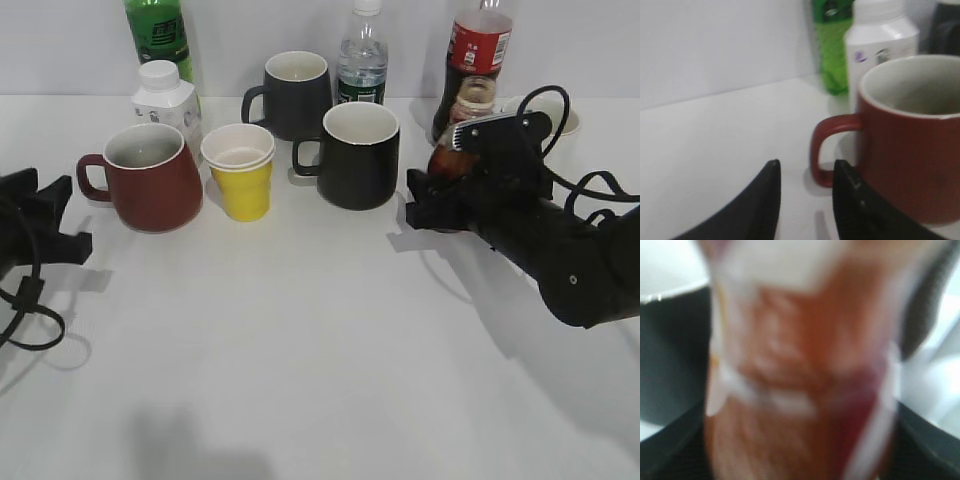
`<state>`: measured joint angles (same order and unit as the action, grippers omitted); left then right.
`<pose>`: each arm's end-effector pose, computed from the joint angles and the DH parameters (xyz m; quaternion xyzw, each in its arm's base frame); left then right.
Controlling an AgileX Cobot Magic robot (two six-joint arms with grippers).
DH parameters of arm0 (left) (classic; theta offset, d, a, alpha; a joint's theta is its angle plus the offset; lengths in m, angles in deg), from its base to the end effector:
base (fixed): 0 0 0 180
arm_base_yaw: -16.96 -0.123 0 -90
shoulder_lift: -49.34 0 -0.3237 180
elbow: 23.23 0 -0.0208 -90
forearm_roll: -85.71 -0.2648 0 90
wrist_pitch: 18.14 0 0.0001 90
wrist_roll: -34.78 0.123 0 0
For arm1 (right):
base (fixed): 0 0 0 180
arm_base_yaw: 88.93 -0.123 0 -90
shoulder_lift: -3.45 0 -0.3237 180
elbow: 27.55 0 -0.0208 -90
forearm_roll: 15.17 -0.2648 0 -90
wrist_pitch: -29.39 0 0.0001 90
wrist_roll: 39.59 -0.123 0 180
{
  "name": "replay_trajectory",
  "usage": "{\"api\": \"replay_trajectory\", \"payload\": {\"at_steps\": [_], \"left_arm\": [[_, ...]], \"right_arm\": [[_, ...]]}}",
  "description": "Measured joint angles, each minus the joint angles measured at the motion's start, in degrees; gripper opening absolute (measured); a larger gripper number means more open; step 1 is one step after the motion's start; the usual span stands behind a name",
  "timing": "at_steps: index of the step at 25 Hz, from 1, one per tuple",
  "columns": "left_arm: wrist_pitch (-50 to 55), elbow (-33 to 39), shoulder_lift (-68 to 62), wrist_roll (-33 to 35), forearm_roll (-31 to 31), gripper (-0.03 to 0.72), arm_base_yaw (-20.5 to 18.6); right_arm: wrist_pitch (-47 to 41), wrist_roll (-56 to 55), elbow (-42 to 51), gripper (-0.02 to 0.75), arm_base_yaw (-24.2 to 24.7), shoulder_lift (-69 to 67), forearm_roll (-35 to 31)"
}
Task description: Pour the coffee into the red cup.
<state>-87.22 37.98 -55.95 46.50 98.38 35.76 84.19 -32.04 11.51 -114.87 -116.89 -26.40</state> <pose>0.2795 -0.0685 0.1660 0.1024 0.7462 0.0109 0.6578 0.3623 0.1545 0.1300 -0.1373 0.7810 0.0688 0.6054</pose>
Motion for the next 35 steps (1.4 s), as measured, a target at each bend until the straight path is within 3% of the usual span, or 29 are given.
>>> {"api": "replay_trajectory", "payload": {"at_steps": [5, 14, 18, 28, 35], "left_arm": [[2.12, 0.02, 4.32, 0.0, 0.0, 0.279, 1.73], [25.47, 0.02, 18.05, 0.0, 3.97, 0.279, 3.99], [35.17, -0.25, 26.35, 0.0, 8.62, 0.279, 3.99], [77.13, -11.63, 39.82, 0.0, 8.7, 0.279, 3.99], [107.86, -18.38, 50.12, 0.0, -0.93, 0.279, 3.99]], "right_arm": [[-0.01, 0.0, 0.82, 0.59, 0.0, 0.55, 0.0], [-3.73, 0.17, 7.81, 0.592, 0.0, 7.75, -0.31], [-9.68, -0.12, 10.45, 0.592, 0.0, 12.35, -0.4], [-42.28, -0.3, 10.87, 0.592, 0.0, 30.32, -0.43], [-77.19, -0.3, 7.67, 0.592, 0.0, 47.9, -0.23]]}}
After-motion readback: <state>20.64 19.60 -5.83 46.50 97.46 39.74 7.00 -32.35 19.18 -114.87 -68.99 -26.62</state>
